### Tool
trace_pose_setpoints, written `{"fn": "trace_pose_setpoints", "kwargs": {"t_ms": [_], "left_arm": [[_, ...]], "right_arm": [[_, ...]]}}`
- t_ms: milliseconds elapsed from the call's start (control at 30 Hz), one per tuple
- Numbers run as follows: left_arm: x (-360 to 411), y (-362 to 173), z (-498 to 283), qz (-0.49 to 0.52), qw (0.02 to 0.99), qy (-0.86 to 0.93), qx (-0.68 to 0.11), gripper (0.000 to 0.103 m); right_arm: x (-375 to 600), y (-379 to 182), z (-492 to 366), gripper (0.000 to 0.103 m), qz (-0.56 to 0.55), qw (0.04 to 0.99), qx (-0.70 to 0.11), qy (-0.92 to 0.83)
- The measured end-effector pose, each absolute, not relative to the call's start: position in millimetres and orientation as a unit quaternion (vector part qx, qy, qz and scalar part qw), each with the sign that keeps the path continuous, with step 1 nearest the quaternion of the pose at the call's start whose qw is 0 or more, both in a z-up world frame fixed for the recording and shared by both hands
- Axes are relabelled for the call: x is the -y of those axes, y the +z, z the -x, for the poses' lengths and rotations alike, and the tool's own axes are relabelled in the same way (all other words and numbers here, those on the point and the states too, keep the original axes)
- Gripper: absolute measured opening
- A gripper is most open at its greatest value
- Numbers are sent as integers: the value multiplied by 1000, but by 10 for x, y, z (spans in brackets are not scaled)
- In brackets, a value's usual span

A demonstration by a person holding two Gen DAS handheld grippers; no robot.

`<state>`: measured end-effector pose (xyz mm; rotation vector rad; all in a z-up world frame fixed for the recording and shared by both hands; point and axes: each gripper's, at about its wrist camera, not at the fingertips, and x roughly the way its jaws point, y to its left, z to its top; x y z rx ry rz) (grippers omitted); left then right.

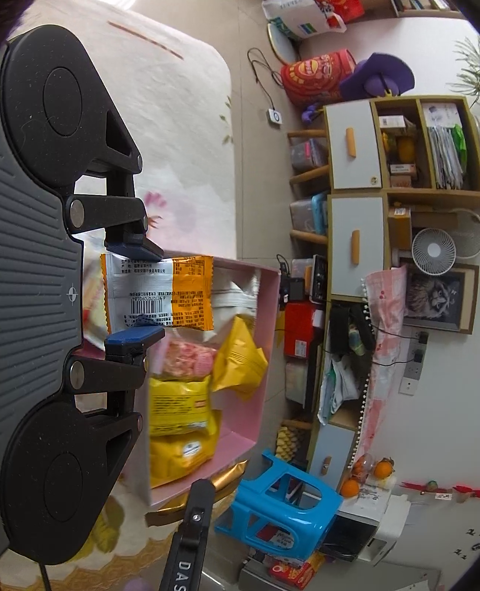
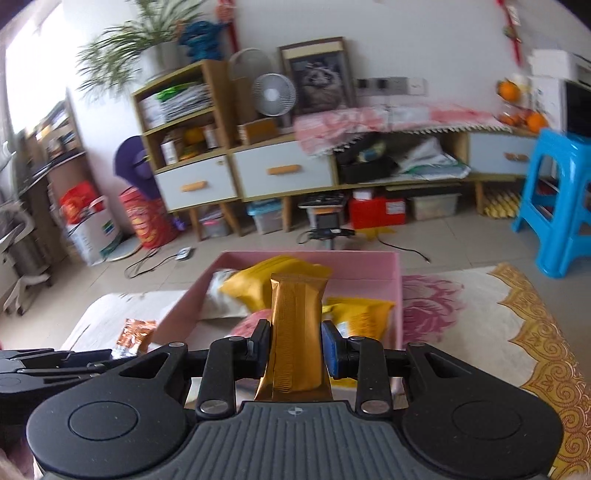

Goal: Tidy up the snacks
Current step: 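Carry both packets into the pink box and open both tools to release them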

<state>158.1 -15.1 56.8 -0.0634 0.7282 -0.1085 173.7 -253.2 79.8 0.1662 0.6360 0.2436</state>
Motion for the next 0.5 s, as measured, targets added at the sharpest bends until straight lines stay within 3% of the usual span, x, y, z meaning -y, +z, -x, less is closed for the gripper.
{"fn": "trace_pose_setpoints", "kwargs": {"t_ms": [200, 500], "left_arm": [[284, 518, -1896, 13, 933, -54, -355, 35], [391, 387, -2046, -5, 935, -43, -353, 36]], "right_arm": [[2706, 667, -1950, 21, -167, 925, -327, 98], [2661, 552, -2015, 22, -181, 924, -325, 88]]}}
